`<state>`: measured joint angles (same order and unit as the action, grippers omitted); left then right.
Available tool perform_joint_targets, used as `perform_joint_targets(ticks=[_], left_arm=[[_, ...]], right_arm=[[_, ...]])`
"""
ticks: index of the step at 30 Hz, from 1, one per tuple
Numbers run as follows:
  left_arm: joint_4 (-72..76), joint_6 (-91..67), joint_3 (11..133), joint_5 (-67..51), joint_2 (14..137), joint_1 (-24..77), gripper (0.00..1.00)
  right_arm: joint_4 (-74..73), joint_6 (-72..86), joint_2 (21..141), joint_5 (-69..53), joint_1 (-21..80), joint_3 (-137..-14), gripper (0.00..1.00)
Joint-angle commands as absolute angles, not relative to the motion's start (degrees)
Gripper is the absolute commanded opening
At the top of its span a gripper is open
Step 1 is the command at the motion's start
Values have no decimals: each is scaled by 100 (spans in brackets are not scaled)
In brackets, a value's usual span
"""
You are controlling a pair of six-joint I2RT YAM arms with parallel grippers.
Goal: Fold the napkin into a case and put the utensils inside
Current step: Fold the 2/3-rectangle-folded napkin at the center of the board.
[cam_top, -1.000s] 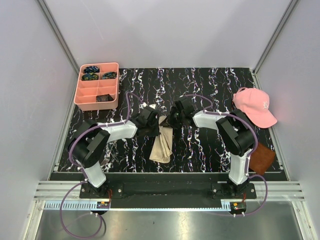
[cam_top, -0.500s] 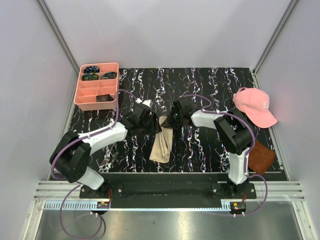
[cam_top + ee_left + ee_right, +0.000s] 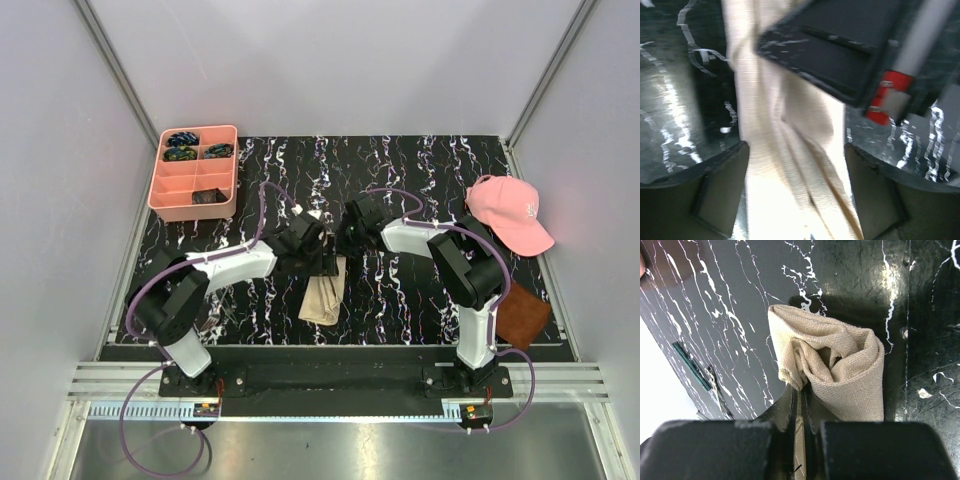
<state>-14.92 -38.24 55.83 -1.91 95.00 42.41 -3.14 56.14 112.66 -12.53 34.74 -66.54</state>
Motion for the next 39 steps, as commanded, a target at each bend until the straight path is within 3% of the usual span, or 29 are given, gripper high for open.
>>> perform_joint_targets(ticks=[1, 4, 8, 10, 14, 21, 34, 36, 39], left_arm=[[-1546, -3824, 5494, 369, 9404, 4219, 75], [-1504, -3727, 5222, 396, 9264, 4201, 61], [-1205, -3656, 4870, 54, 8922, 4192, 50], [-1117, -3639, 4764, -184, 8860, 4175, 47], [-941, -3621, 4588, -386, 8702, 4052, 39], [-624, -3674, 4404, -826, 8807, 3946, 24], [-668, -3104, 4570, -843, 8912, 3780, 17], [-589, -2998, 4597, -931, 8912, 3744, 17], [-484, -2883, 4640, -1098, 8921, 3735, 16]], right_arm=[[-404, 5616, 11109, -1020, 3533, -6847, 4], [-404, 5511, 11101, -1011, 3533, -6864, 7], [-448, 5309, 11127, -1037, 3533, -6926, 15], [-466, 5169, 11162, -1168, 3533, -6978, 22], [-737, 4835, 11145, -1555, 3533, -7145, 46], [-1239, 4404, 10696, -1749, 3516, -7154, 67], [-880, 4184, 9756, -2302, 3542, -5925, 66], [-730, 4140, 9756, -2425, 3551, -5740, 61], [-317, 4210, 9966, -2479, 3542, -5730, 44]])
